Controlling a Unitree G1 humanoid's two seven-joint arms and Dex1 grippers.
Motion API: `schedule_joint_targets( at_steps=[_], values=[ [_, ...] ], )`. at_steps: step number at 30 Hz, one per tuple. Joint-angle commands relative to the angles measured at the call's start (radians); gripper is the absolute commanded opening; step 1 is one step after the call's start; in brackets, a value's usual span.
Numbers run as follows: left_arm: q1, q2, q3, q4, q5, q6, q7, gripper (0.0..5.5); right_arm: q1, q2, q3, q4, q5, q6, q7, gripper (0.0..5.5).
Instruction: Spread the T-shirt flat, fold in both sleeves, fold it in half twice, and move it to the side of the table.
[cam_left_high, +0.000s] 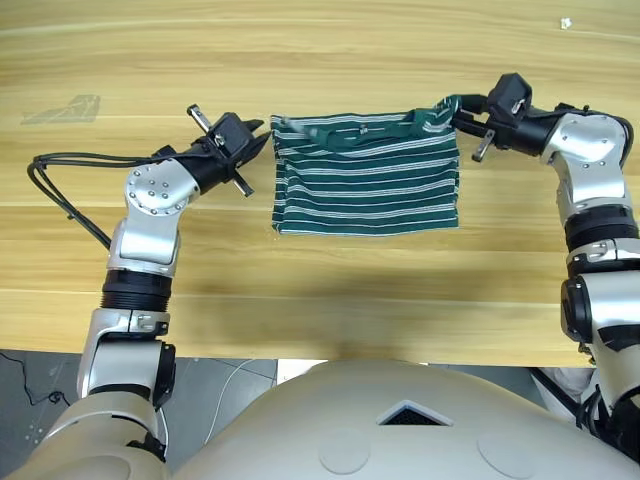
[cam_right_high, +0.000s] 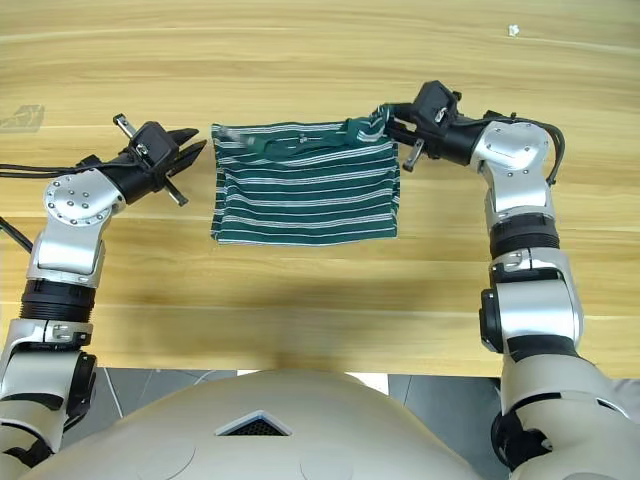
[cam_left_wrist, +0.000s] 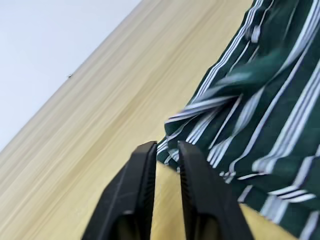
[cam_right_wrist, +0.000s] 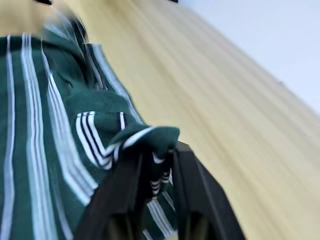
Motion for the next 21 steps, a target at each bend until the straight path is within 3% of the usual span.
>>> schedule_joint_targets(
  at_steps=[1,8,13,18,21],
  values=[
    [-0.087,-0.055,0.033,0.121,0.030,0.000,0.125,1.33,-0.067,0.015,-0.024,0.119,-0.066,-0.026,-0.163,1.36],
    [-0.063,-0.114,0.027,0.181,0.029,-0.036,0.171,2.43,-0.091,0.027,-0.007,0.211,-0.152,-0.093,-0.299,1.36],
    [-0.046,-0.137,0.046,0.124,0.022,-0.064,0.204,3.17,-0.044,0.062,0.072,0.189,-0.216,-0.196,-0.237,1.36],
    [-0.028,-0.122,0.055,0.071,0.018,-0.055,0.198,3.17,-0.076,0.041,0.170,0.236,-0.373,-0.236,-0.325,1.36],
    [-0.011,-0.129,0.055,0.048,-0.015,-0.024,0.162,3.17,-0.094,0.010,0.301,0.275,-0.556,-0.229,-0.411,1.36]
  ],
)
